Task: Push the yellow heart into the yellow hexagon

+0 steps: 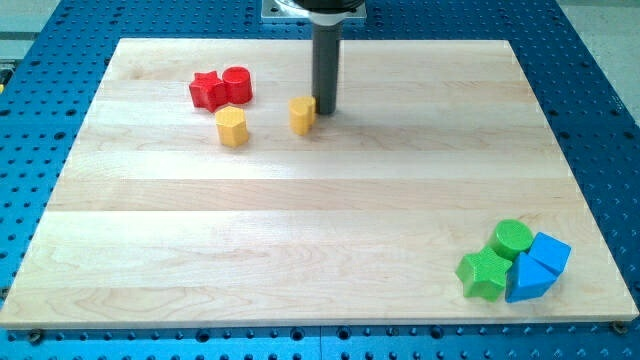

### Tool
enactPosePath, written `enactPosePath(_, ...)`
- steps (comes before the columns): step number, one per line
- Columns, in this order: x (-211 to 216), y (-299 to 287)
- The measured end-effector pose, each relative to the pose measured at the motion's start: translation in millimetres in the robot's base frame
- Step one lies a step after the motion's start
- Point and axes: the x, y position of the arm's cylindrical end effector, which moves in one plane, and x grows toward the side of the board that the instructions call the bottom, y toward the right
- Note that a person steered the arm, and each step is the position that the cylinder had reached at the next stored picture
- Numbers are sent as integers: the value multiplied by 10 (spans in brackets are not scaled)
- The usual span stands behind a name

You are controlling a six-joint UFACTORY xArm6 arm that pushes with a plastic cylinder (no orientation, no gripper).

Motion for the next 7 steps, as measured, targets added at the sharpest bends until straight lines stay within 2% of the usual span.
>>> enactPosePath(2, 149, 604)
enactPosePath(3, 205, 147)
enactPosePath(5, 230, -377)
enactPosePath(6, 318, -466)
enactPosePath(7, 483, -108)
